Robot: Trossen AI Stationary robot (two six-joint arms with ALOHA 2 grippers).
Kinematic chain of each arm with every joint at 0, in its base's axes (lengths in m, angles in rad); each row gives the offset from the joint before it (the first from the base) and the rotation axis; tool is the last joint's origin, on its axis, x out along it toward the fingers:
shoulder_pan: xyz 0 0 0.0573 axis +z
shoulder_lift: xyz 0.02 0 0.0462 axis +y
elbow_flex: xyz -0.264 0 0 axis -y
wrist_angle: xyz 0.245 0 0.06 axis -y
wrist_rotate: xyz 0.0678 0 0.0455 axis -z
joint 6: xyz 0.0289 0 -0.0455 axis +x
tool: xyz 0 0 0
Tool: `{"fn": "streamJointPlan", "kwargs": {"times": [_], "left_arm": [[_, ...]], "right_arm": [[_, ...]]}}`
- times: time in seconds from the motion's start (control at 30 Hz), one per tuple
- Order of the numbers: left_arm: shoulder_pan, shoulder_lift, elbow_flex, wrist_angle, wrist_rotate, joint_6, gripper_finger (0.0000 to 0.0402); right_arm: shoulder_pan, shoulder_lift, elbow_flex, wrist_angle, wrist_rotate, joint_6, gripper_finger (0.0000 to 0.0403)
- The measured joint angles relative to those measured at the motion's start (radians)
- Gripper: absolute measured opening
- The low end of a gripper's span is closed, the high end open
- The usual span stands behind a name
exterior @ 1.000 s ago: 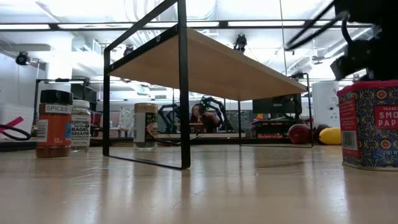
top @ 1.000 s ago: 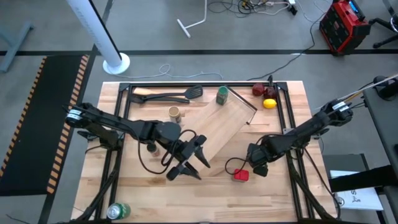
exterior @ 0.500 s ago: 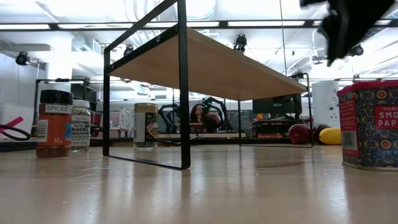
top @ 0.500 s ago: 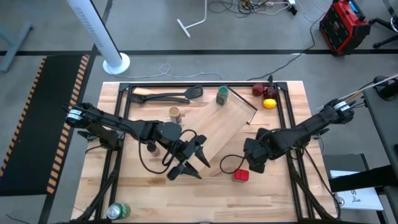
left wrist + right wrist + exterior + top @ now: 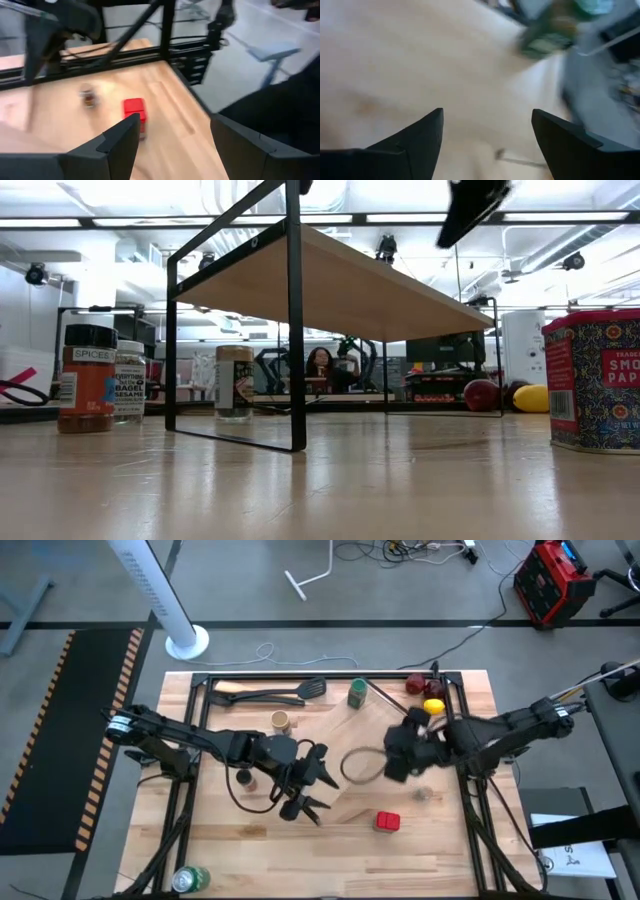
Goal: Shelf spices
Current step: Remove the green seasoning bottle from the shelf
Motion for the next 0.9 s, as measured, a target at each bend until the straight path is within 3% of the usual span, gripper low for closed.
{"fn": "streamJointPlan", "kwargs": {"times": [0.17,0.37,0.53,0.9], "left_arm": [[0.003,0.001,0.0,0.004,-0.183,0.005,0.0231],[0.002,0.002,-0.029,0.006,-0.359,-0.1,0.0231],[0.002,0.002,-0.058,-0.006,-0.37,-0.159,0.0231],[0.002,0.002,-0.08,-0.006,-0.359,-0.204,0.0231]], "right_arm": [[-0.187,-0.006,-0.008,0.11,0.005,-0.188,0.0271],[-0.435,-0.007,-0.013,0.291,-0.217,-0.386,0.0274],[-0.575,-0.007,-0.018,0.353,-0.396,-0.47,0.0288],[-0.684,-0.004,-0.048,0.406,-0.535,-0.606,0.0332]]}}
